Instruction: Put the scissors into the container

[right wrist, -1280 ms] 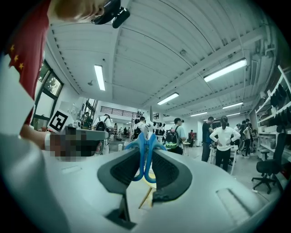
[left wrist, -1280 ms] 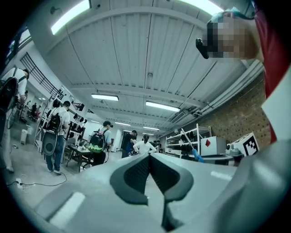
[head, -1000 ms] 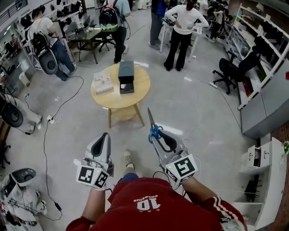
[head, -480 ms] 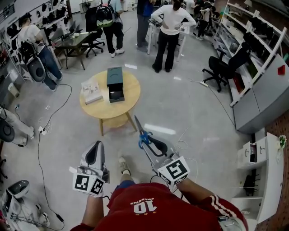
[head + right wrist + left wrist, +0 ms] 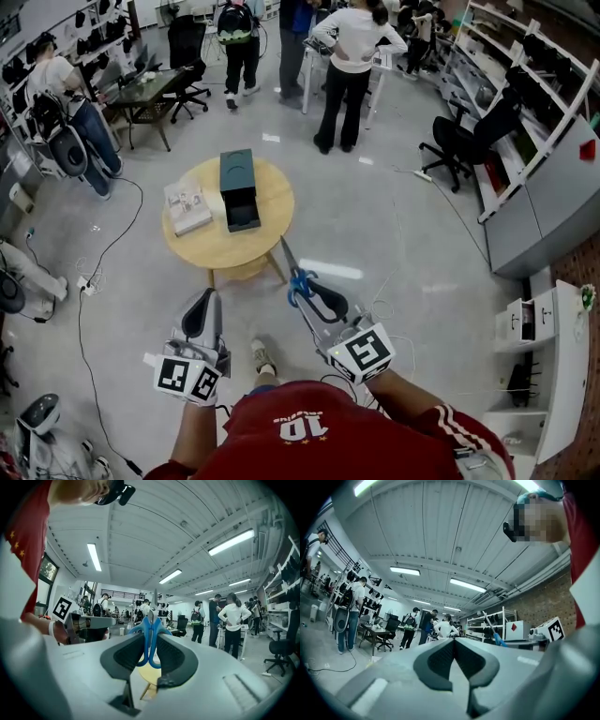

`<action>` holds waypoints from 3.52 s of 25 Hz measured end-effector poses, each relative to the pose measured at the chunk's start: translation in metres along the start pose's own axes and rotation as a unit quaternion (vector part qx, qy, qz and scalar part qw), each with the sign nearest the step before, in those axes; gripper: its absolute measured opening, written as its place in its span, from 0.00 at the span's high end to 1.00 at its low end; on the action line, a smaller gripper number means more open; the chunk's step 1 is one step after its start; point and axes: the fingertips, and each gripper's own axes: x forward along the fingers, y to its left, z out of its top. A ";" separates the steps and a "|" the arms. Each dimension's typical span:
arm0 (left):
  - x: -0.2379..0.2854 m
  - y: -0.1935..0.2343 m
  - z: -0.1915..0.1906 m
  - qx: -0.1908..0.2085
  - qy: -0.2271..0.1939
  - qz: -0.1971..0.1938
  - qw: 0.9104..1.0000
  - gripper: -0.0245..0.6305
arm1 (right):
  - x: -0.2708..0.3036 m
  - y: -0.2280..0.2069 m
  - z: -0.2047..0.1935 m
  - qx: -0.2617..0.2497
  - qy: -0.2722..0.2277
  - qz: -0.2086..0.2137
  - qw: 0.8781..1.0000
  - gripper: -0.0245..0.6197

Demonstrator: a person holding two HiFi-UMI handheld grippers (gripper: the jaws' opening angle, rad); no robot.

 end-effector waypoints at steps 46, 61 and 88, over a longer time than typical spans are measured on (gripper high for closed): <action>0.150 0.199 0.025 -0.022 -0.002 -0.064 0.998 0.96 | 0.248 -0.061 0.002 0.032 0.049 -0.047 0.997 0.82; 0.175 0.218 0.020 -0.018 0.009 -0.055 0.998 0.96 | 0.280 -0.093 -0.017 0.051 0.069 -0.056 0.995 0.82; 0.258 0.248 -0.025 -0.017 0.066 -0.049 0.996 0.96 | 0.362 -0.167 -0.170 0.141 0.245 -0.076 0.956 0.82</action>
